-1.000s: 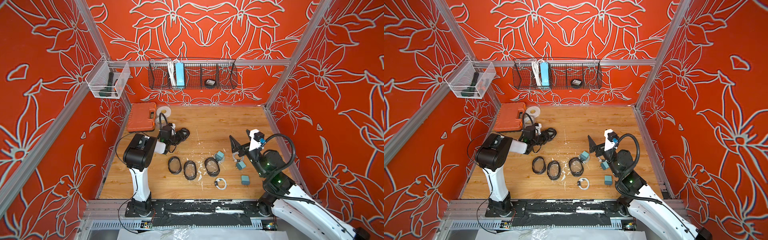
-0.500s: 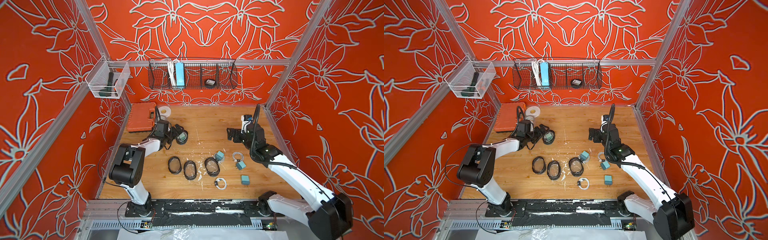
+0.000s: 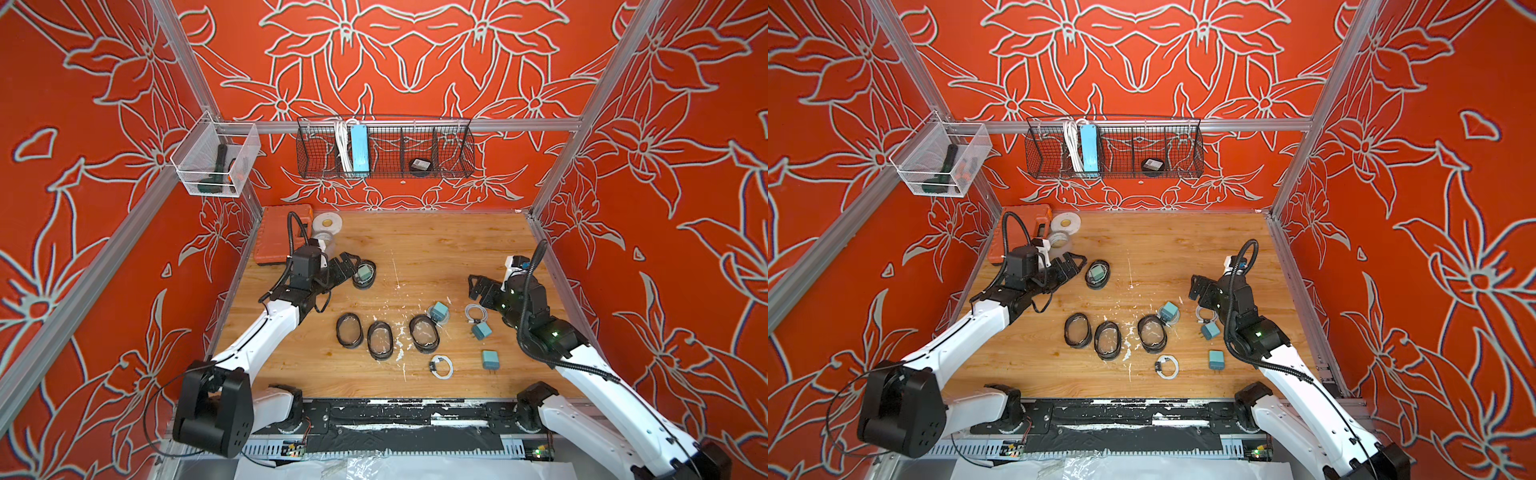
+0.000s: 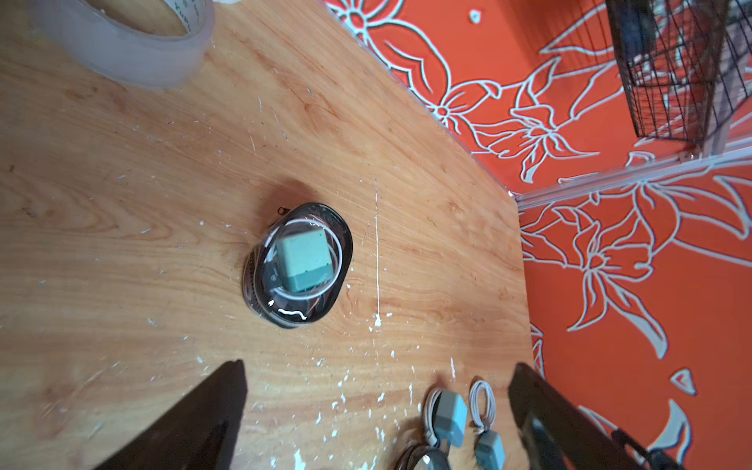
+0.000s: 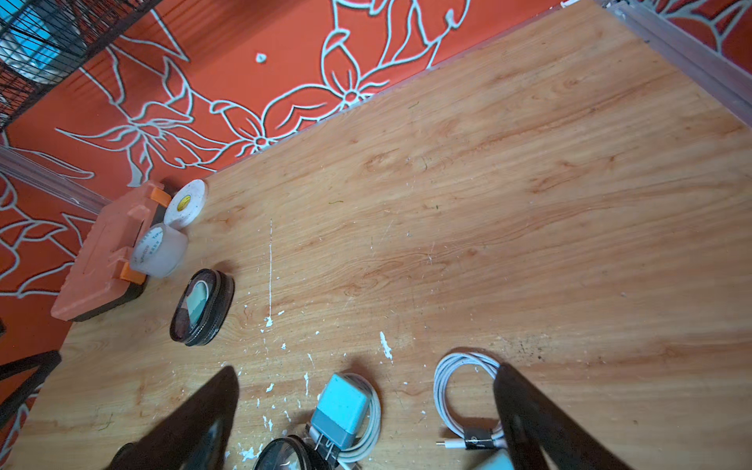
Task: Pack away charging kits
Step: Pick up the storage bag at the center of the board.
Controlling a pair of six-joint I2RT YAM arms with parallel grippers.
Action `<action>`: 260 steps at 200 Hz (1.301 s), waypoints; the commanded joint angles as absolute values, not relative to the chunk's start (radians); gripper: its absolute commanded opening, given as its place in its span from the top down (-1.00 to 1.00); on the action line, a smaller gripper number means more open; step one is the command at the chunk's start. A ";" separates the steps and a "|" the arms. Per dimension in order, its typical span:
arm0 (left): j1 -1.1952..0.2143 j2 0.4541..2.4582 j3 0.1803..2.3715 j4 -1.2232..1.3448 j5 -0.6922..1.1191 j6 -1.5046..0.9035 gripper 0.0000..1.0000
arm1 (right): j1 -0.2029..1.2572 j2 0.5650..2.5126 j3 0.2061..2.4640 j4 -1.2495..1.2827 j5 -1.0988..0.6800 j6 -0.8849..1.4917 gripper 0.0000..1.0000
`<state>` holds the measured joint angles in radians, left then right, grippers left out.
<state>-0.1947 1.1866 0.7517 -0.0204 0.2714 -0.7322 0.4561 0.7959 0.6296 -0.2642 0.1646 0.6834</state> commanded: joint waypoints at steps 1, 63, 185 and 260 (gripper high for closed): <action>-0.333 1.096 0.727 -0.137 0.137 -0.718 -0.97 | 0.451 0.774 0.590 -0.297 0.229 0.641 -0.96; -0.925 1.217 0.844 -0.233 -0.286 -0.845 -0.74 | 0.332 0.786 0.585 -0.329 0.378 0.555 -0.94; -1.112 2.012 1.555 -0.787 -0.413 -0.950 -0.24 | 0.127 0.975 0.489 -0.119 0.355 0.583 -0.78; -1.112 2.187 1.745 -0.944 -0.455 -0.980 -0.18 | 0.127 0.968 0.475 -0.107 0.328 0.578 -0.78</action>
